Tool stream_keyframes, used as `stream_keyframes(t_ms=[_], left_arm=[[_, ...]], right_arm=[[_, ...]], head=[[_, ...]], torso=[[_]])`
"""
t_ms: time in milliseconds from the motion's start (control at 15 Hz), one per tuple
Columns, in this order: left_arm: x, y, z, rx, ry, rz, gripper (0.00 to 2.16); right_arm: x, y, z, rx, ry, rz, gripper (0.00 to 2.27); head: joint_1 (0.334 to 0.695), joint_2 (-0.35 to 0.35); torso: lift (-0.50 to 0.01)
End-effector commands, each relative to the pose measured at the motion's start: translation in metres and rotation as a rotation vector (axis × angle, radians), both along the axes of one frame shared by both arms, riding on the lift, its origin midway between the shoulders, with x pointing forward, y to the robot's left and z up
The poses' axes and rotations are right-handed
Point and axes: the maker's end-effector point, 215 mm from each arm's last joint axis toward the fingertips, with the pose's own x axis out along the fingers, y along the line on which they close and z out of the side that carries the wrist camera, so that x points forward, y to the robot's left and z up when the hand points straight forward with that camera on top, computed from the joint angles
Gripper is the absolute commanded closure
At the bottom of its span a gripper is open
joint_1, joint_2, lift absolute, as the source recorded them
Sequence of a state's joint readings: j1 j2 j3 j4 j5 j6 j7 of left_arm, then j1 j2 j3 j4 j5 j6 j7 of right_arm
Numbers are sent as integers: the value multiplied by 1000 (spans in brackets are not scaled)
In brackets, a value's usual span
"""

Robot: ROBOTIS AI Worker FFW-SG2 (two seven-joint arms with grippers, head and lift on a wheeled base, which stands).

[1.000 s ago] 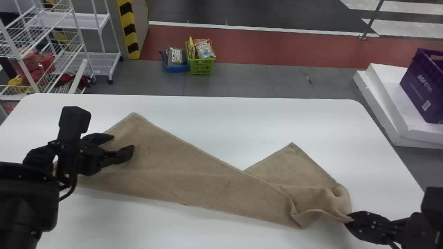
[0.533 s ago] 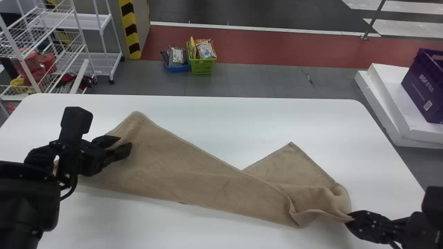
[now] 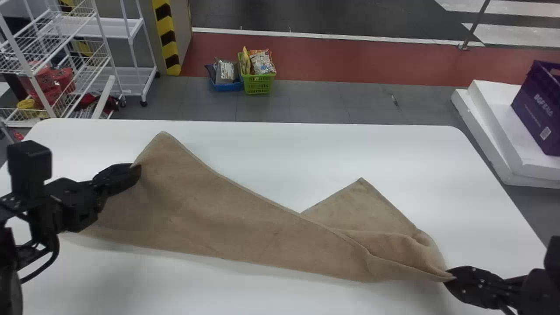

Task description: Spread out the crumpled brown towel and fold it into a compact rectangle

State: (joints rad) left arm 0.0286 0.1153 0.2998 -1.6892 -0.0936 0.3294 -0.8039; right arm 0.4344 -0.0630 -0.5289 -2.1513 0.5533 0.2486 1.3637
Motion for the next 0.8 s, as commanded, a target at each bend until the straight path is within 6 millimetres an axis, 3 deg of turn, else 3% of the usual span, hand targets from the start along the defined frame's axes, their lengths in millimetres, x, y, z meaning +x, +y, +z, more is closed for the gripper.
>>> stream_keyframes(t_ms=[0, 133, 333, 400, 467, 600, 667, 733], left_arm=[[-33, 23, 32, -42, -110, -15, 1430], [-63, 39, 48, -61, -191, -36, 1420], [-101, 64, 55, -67, -261, -82, 1416], [-112, 68, 53, -63, -272, -104, 1366], [-122, 69, 51, -56, -281, -132, 1133], [-133, 70, 40, -48, -274, -171, 1099], [-140, 67, 31, -47, -249, -204, 714], [-146, 66, 23, -26, -221, -234, 194]], right_arm=[[0, -3, 4, 7, -10, -3, 1312], [1, -7, 6, 2, -17, -8, 1312], [1, -8, 8, 2, -23, -7, 1312], [1, -8, 7, 2, -23, -4, 1312], [1, -5, 6, 0, -21, 3, 1312], [1, 2, 4, -5, -17, 22, 1312], [1, 5, 3, -7, -16, 31, 1312], [1, 7, 2, -9, -15, 37, 1312]], head=[[695, -64], [695, -53], [695, -27], [695, -18], [695, -8], [695, 12], [695, 17], [695, 23]], torso=[[-127], [-127], [-127], [-127], [-127], [-127], [-127], [-127]])
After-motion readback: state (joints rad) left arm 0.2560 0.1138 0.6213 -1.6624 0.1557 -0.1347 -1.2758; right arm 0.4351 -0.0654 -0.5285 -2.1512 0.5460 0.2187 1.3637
